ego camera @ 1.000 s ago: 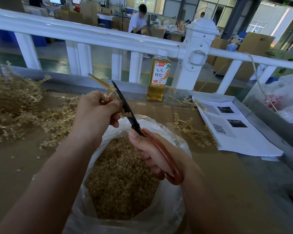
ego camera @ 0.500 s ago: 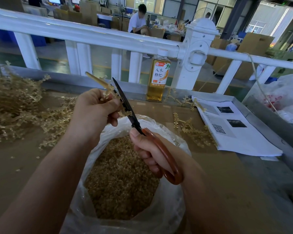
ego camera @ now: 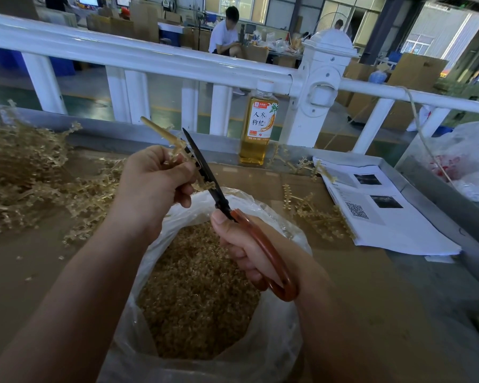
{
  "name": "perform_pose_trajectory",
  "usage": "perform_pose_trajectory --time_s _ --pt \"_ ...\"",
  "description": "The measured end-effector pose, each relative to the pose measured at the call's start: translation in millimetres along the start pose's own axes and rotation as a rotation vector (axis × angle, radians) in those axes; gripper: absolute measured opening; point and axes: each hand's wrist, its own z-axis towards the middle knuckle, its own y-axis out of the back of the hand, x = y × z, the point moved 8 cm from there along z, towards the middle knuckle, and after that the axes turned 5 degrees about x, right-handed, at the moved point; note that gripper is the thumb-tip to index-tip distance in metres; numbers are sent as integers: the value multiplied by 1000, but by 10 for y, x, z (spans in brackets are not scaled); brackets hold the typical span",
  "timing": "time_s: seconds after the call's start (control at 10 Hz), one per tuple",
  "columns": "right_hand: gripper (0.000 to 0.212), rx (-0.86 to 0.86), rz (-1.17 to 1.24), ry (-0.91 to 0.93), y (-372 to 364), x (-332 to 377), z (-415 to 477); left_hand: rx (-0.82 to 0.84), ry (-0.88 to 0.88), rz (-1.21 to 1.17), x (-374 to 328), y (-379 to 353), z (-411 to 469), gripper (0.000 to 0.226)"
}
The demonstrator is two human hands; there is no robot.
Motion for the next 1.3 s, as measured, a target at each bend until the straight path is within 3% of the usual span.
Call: perform_pose_trajectory --time_s 0.3,0.4,0.6,0.9,1.3 --pt "28 -22 -65 17 -36 62 -16 -14 8 -20 14 35 -7 25" --pt "38 -72 -392 57 47 113 33 -12 44 -74 31 38 -15 23" --pt "39 -146 -527 129 87 190 -4 41 118 -58 79 -34 -42 25" --pt "32 -111 -584 71 75 150 -46 102 156 118 123 -102 -73 28" --pt "39 -189 -529 57 91 161 -44 168 191 21 98 -244 -129 27"
